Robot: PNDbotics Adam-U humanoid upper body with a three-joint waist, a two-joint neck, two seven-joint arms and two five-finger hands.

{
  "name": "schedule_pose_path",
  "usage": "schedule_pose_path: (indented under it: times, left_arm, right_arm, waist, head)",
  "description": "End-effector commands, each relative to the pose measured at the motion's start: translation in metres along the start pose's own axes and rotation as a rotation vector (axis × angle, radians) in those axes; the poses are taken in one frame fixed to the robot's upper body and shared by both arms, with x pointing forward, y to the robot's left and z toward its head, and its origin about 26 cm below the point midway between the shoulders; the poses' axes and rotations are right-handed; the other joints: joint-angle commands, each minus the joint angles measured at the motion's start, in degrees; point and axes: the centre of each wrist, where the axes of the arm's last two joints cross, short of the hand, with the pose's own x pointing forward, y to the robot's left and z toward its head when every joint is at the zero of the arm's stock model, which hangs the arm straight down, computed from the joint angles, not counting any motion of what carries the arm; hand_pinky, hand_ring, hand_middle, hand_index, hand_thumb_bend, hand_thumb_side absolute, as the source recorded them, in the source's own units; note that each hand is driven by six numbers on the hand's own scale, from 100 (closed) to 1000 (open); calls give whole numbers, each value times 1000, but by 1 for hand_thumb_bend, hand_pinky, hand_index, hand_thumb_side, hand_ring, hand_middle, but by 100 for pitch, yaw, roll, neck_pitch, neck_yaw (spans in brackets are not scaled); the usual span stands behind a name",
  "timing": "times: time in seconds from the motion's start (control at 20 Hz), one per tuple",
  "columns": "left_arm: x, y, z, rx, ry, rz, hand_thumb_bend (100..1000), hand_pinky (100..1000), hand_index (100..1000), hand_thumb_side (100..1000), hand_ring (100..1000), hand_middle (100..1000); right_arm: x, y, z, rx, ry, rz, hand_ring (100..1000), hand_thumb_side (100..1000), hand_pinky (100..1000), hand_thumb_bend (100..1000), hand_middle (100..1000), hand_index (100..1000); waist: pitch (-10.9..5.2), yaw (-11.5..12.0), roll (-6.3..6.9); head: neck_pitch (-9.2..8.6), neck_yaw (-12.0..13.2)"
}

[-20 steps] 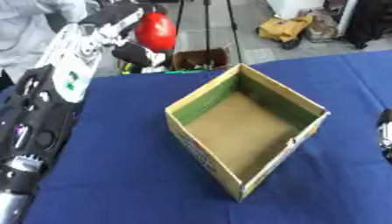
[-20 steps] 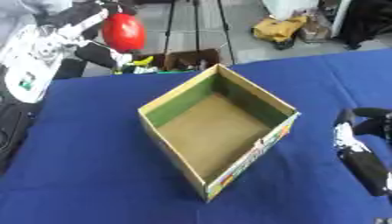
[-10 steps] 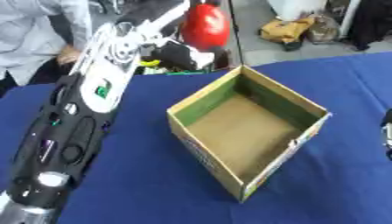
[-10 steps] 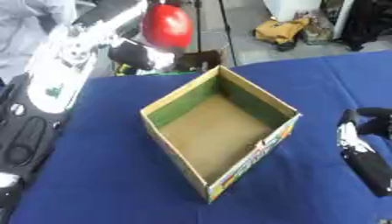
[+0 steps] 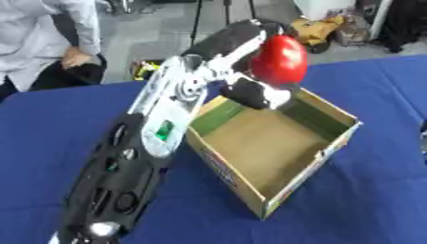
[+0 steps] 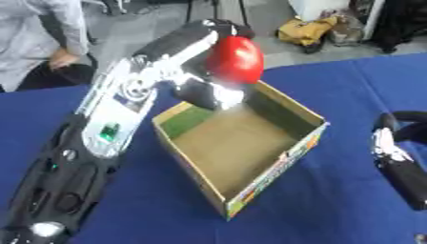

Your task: Pick up objects on the table and place them in the box.

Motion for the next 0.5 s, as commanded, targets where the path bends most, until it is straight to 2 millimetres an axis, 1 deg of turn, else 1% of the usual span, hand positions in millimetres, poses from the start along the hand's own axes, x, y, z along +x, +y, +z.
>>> schedule_pose_path:
  times: [0.05,0.35,0.5]
  left_arm:
    - [7,-8,-6,-27,-6,-46,100,100,618,158,466,631]
    - [4,-35,-10,-134,13,-124,100,100,600,143,472,603]
    - [3,-44,-13,-182,19,-174,100,100,593,132,478,596]
  right_arm:
    - [8,-5,-5,-30,-35,-7,562,437,745,174,441,670]
    - [8,-6,-6,-45,-34,-8,561,436,744,176,440,670]
    - [8,-6,-6,-47,-34,-9,561,434,744,176,439,670]
  waist:
    - [-96,-4,-29]
    - [-73,-21,-18]
    - [-64,-48,-10]
  head:
    - [-67,28]
    - [-98,15]
    - [-93,29]
